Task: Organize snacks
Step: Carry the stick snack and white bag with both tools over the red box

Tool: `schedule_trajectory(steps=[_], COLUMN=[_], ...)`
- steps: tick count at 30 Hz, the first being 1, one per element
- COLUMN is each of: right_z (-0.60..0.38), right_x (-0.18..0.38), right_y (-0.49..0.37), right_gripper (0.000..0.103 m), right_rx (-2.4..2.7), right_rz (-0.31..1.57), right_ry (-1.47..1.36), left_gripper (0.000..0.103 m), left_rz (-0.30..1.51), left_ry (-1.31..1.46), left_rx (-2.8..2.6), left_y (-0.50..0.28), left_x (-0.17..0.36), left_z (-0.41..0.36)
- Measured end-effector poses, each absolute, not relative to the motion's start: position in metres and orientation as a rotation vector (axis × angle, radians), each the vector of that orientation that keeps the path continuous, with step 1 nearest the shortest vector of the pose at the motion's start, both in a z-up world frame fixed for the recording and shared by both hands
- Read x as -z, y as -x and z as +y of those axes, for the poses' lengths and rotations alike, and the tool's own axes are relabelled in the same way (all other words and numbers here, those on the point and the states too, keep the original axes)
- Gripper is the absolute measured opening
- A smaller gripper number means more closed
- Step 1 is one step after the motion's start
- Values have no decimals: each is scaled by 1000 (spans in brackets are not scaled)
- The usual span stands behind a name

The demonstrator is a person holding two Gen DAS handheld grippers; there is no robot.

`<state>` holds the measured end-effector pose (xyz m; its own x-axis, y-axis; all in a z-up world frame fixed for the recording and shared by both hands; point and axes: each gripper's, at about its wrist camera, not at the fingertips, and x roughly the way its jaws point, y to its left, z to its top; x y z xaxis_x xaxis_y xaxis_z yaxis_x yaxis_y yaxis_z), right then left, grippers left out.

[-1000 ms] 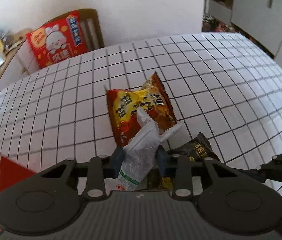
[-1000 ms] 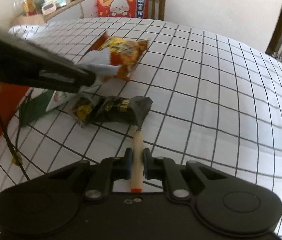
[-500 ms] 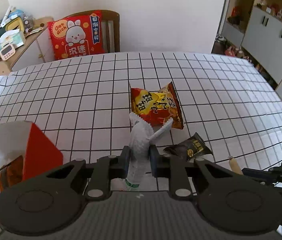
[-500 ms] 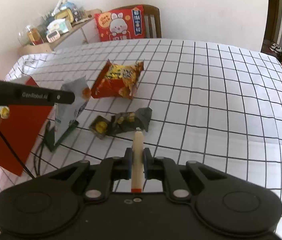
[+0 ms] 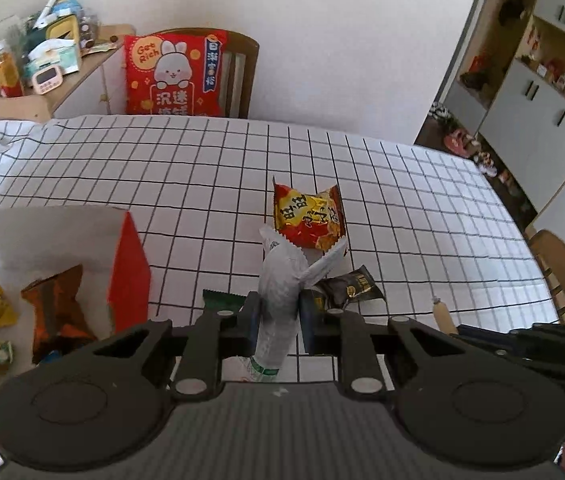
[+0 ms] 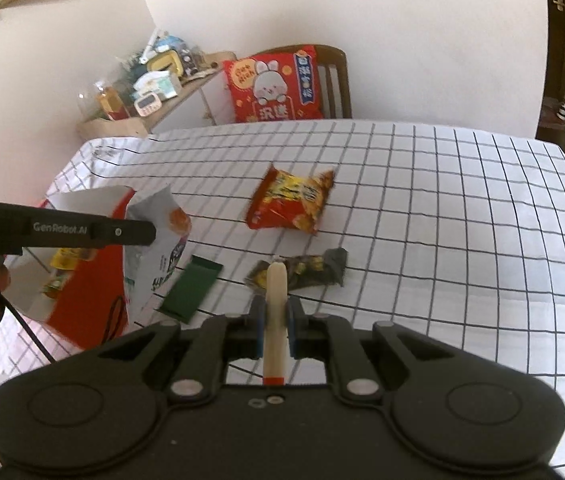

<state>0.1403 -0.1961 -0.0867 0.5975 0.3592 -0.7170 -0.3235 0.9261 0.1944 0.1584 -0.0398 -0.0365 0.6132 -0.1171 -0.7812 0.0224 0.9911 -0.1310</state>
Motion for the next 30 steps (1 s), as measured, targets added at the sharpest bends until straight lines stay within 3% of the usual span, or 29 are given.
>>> schedule_trajectory(steps=[17, 30], right_z=[-110, -12], right_x=[46, 44], right_y=[-129, -139], right_gripper=[10, 10], right_rx=[-550, -659], right_rz=[785, 789], right_ry=[-37, -2], left_gripper=[20, 20], left_rz=[873, 869], left_ry=[226, 300], left_rx=[-43, -141], left_y=[-109, -95], left_x=[-13, -23], left_z=[41, 119])
